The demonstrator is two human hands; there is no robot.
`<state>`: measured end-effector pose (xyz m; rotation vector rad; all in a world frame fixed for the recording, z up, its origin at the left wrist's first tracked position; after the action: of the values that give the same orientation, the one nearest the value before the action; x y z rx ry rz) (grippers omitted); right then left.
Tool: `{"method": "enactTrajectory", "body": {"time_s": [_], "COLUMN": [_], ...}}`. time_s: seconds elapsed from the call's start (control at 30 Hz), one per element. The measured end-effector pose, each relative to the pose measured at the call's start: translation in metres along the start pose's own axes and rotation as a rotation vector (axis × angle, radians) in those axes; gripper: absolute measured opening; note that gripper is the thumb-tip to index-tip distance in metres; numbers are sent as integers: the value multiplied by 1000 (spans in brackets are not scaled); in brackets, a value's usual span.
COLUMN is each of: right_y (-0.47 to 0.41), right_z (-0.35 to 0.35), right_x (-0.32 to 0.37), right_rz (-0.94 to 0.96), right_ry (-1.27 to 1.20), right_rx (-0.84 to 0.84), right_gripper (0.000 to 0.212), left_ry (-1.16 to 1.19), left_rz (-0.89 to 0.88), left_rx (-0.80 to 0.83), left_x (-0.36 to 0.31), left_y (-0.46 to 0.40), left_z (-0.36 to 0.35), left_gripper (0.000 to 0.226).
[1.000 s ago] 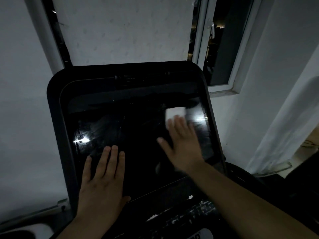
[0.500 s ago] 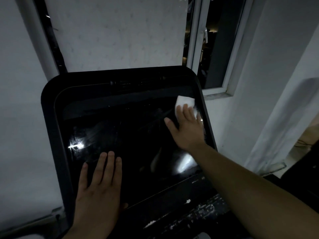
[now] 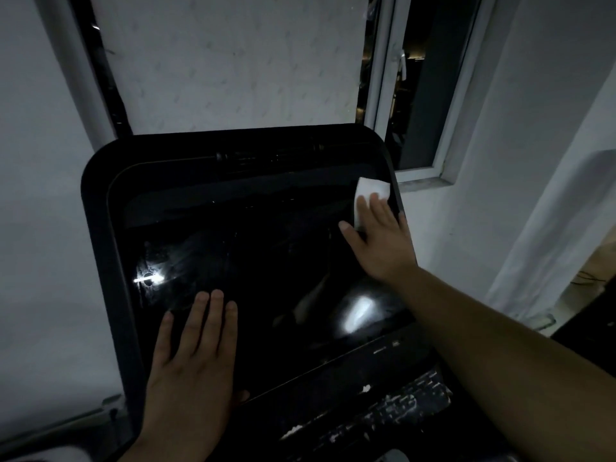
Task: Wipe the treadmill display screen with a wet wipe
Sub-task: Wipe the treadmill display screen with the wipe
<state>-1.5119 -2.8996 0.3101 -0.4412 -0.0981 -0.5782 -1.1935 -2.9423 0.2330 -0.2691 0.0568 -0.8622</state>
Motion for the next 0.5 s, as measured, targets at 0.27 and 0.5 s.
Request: {"method": "enactTrajectory", "body": {"time_s": [0.27,0.5], "right_y": [42,11], "right_z": [-17,-6], "right_x": [106,43], "right_rz": [323,197], "right_ry": [82,13], "right_rx": [-7,-80], "right_gripper": [90,82], "left_ry": [-11,-18], "left_rz": [4,2], "left_rx": [5,23], "left_x": [-1,2], "left_y": [0,-2], "left_z": [-1,-5], "left_gripper": [138,143]}}
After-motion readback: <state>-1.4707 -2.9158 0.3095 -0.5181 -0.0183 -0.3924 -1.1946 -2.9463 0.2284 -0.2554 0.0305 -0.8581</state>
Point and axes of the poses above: each hand's wrist, its own y-axis away from the middle knuckle, its own z-axis out of the back of the hand, x = y × z, the point moved 8 cm from there along -y, towards the middle knuckle, and after that the axes turned 4 degrees about x, right-handed, at the moved point
